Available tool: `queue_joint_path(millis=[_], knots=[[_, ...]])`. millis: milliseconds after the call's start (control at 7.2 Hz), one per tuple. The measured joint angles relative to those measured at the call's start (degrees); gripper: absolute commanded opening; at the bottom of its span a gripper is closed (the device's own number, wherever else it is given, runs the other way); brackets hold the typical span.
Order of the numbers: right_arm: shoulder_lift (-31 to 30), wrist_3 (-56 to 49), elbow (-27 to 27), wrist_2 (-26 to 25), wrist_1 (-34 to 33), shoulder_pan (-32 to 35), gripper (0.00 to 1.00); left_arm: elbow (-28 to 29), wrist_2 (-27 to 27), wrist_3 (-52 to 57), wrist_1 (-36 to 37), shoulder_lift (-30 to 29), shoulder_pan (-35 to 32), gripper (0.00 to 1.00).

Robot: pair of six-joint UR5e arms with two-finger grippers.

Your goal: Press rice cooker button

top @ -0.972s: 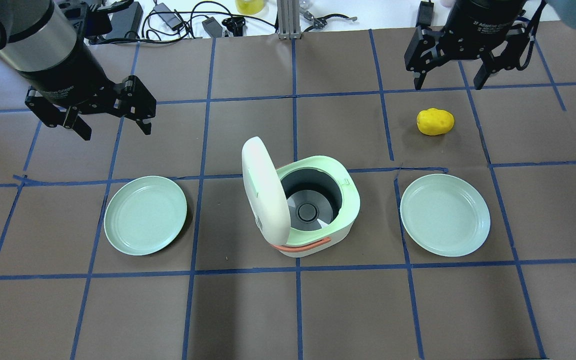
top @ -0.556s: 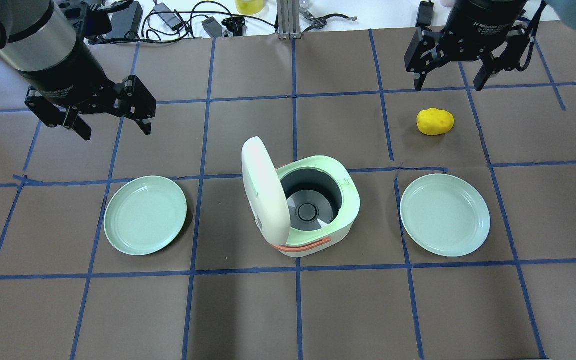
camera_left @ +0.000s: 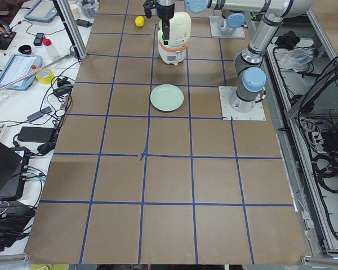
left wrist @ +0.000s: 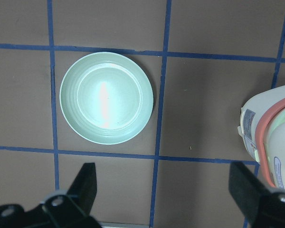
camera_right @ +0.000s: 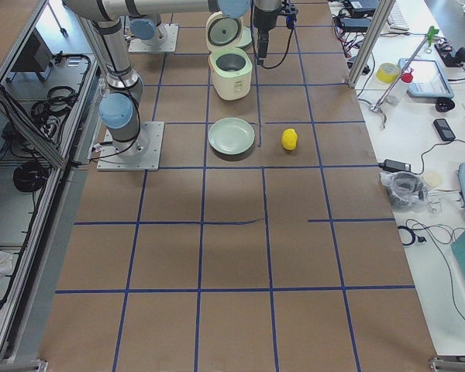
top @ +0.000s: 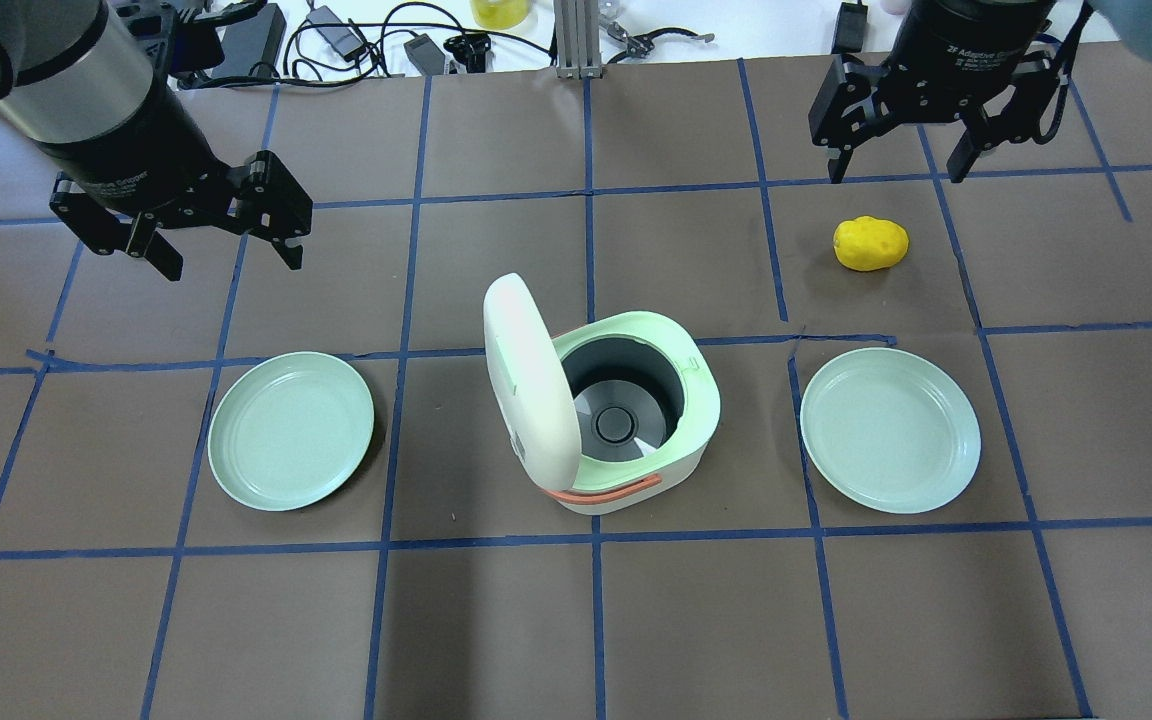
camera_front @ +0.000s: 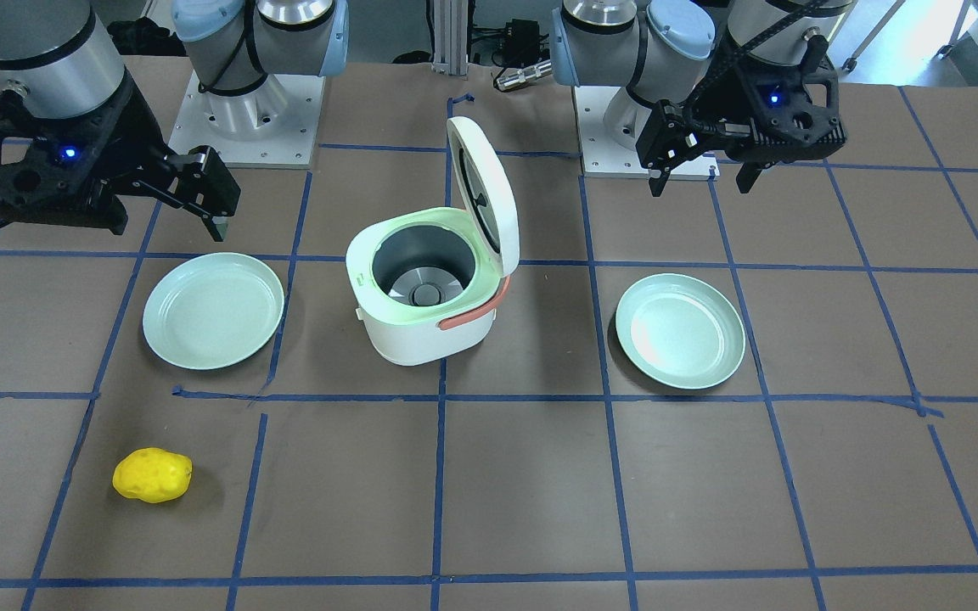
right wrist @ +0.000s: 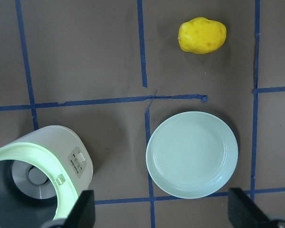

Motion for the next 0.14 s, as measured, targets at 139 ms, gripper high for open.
queue_joint_path(millis=[139], knots=[[0.0,0.0,0.0,0.0,0.0,0.0,1.0,0.0,0.0,0.0,0.0,0.0,0.0,1.0]])
